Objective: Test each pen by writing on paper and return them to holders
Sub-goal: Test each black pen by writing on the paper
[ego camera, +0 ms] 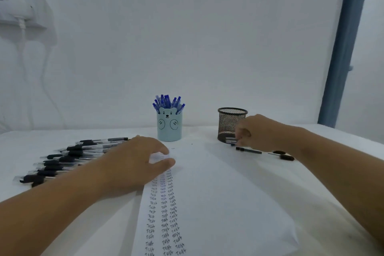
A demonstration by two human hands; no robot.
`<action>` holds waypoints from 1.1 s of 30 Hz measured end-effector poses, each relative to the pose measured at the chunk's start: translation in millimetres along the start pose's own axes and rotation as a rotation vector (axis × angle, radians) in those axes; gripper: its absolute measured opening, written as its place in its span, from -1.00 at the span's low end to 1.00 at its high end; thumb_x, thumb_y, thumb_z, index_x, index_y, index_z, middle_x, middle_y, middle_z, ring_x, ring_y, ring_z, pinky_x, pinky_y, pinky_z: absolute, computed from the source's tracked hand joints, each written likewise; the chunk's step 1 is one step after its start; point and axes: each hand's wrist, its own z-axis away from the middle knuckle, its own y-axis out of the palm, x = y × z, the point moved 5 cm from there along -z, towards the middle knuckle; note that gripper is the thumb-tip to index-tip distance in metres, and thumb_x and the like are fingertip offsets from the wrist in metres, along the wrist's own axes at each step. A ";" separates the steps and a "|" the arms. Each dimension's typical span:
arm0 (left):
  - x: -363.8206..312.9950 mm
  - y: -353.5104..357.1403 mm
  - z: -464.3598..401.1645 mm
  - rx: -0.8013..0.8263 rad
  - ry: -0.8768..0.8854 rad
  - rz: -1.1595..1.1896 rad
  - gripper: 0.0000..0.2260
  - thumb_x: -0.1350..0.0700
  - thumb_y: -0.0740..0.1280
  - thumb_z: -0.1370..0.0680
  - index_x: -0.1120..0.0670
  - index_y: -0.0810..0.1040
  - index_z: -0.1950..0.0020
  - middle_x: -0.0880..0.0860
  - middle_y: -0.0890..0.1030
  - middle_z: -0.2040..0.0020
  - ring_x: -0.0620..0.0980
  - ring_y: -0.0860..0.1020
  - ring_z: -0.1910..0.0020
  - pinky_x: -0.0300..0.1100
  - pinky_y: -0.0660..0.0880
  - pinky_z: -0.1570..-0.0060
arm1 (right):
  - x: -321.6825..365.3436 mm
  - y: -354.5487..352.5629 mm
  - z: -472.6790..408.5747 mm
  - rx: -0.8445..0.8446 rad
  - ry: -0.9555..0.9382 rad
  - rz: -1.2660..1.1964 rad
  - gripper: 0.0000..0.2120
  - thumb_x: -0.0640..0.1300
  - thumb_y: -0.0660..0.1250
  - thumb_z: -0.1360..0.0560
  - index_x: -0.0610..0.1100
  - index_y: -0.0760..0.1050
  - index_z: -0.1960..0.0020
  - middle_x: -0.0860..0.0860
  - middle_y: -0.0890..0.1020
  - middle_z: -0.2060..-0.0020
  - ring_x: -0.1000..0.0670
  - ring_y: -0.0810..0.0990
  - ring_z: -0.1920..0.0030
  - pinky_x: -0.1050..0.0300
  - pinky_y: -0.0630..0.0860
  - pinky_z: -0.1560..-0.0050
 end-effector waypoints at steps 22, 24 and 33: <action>31.3 -51.8 -3.7 -0.099 0.042 0.091 -0.78 0.17 0.43 -0.50 -0.19 0.67 0.10 -0.25 0.63 0.00 -0.27 0.51 -0.12 -0.24 0.45 -0.16 | 119.3 22.7 -25.8 -0.012 -0.343 -0.156 -0.89 -0.09 0.39 -0.57 0.00 0.67 -0.05 0.27 0.56 0.21 0.22 0.55 0.14 0.32 0.46 0.05; 50.1 -62.4 1.6 -0.113 -0.041 0.131 -0.82 0.14 0.45 -0.50 -0.18 0.68 0.11 -0.22 0.64 0.00 -0.27 0.52 -0.09 -0.18 0.50 -0.13 | 145.5 31.2 -37.3 0.035 -0.419 -0.181 -0.88 -0.08 0.39 -0.57 -0.03 0.67 -0.07 0.25 0.56 0.19 0.30 0.50 0.17 0.45 0.36 0.12; 82.2 -59.5 8.8 0.067 -0.159 0.099 -0.86 -0.04 0.54 -0.47 -0.27 0.68 0.02 -0.25 0.63 -0.04 -0.22 0.53 -0.13 -0.13 0.48 -0.23 | 164.5 54.8 -75.1 0.269 -0.442 -0.170 -0.80 0.11 0.51 -0.44 0.07 0.64 -0.01 0.22 0.63 0.19 0.33 0.51 0.24 0.33 0.40 0.13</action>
